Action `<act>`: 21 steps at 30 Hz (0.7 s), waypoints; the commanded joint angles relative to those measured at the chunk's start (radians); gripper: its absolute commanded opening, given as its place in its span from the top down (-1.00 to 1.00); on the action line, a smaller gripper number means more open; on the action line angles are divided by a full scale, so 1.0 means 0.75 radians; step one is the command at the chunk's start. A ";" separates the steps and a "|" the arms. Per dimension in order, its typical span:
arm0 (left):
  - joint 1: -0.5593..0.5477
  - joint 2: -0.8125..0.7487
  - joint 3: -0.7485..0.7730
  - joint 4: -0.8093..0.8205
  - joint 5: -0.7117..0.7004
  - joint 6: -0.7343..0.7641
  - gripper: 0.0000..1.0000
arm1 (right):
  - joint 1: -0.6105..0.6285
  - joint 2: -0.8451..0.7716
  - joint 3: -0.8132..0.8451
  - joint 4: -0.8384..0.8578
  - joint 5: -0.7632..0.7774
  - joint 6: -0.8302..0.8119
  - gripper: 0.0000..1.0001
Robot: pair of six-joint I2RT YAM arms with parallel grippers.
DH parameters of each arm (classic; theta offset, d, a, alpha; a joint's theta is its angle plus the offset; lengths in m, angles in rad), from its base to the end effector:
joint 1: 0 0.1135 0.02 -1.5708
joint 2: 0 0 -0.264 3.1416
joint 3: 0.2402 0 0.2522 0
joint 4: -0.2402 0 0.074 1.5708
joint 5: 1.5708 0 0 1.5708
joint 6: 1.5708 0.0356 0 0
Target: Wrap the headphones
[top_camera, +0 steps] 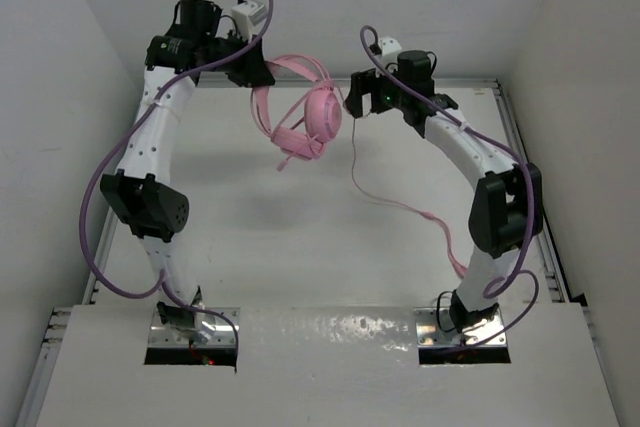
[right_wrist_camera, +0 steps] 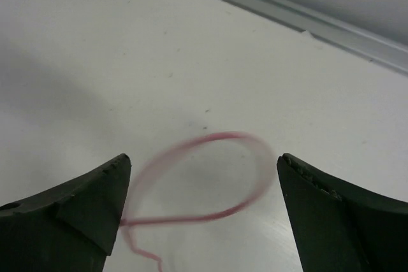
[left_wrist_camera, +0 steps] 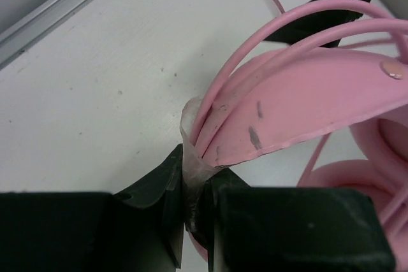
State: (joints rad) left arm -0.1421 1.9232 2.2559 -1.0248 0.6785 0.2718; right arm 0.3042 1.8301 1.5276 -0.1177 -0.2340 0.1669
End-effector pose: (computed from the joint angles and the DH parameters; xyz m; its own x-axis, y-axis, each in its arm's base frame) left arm 0.3942 -0.0790 0.4331 -0.4505 0.2756 -0.8492 0.7366 0.6522 -0.1791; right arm 0.4160 0.1392 0.3087 -0.4658 0.0232 -0.8846 -0.4218 0.8730 0.2449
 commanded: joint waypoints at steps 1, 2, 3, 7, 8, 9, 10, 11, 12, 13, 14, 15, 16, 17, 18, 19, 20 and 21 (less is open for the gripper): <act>0.016 -0.106 0.087 0.063 0.132 -0.229 1.00 | 0.001 -0.131 -0.038 0.059 -0.259 -0.079 -0.98; 0.018 -0.110 0.093 0.078 0.136 -0.240 1.00 | -0.019 -0.151 -0.071 0.061 -0.285 -0.079 -0.98; 0.020 -0.108 0.107 0.084 0.149 -0.250 1.00 | -0.037 -0.192 -0.136 0.089 -0.320 -0.077 -0.98; 0.024 -0.102 0.142 0.157 0.151 -0.323 1.00 | -0.142 -0.288 -0.302 0.179 -0.467 -0.024 -0.98; 0.024 -0.100 0.146 0.170 0.137 -0.334 1.00 | -0.194 -0.313 -0.387 0.281 -0.583 0.024 -0.98; 0.024 -0.096 0.146 0.180 0.114 -0.350 1.00 | -0.225 -0.352 -0.429 0.344 -0.667 0.069 -0.98; 0.028 -0.087 0.144 0.198 0.102 -0.350 1.00 | -0.258 -0.362 -0.462 0.428 -0.757 0.135 -0.98; 0.026 -0.085 0.138 0.205 0.083 -0.352 1.00 | -0.315 -0.370 -0.513 0.597 -0.875 0.301 -0.98; 0.026 -0.083 0.134 0.229 0.057 -0.407 1.00 | -0.332 -0.370 -0.523 0.639 -0.905 0.358 -0.95; 0.030 -0.077 0.130 0.245 0.047 -0.426 1.00 | -0.330 -0.376 -0.515 0.609 -0.909 0.358 -0.91; 0.030 -0.077 0.122 0.264 0.036 -0.446 1.00 | -0.312 -0.381 -0.489 0.400 -0.889 0.213 -0.87; 0.032 -0.073 0.119 0.302 0.022 -0.491 1.00 | -0.281 -0.385 -0.489 0.291 -0.779 0.114 -0.84; 0.032 -0.075 0.124 0.325 0.018 -0.514 1.00 | -0.200 -0.391 -0.521 0.124 -0.713 -0.104 -0.84; 0.032 -0.075 0.132 0.344 -0.002 -0.554 1.00 | -0.157 -0.395 -0.552 0.080 -0.613 -0.189 -0.85; 0.032 -0.071 0.144 0.374 -0.019 -0.571 1.00 | -0.099 -0.397 -0.592 0.075 -0.598 -0.255 -0.85; 0.034 -0.067 0.168 0.385 -0.033 -0.589 1.00 | -0.083 -0.401 -0.641 0.188 -0.598 -0.233 -0.85; 0.034 -0.067 0.181 0.403 -0.070 -0.622 1.00 | -0.068 -0.405 -0.763 0.303 -0.580 -0.156 -0.84; 0.034 -0.065 0.193 0.411 -0.088 -0.638 1.00 | -0.040 -0.407 -0.831 0.414 -0.553 -0.062 -0.84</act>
State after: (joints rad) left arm -0.1291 1.9152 2.3222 -0.8471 0.6357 -0.0677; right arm 0.2253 1.5528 1.0344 0.0872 -0.6975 0.1295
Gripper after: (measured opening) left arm 0.106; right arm 0.925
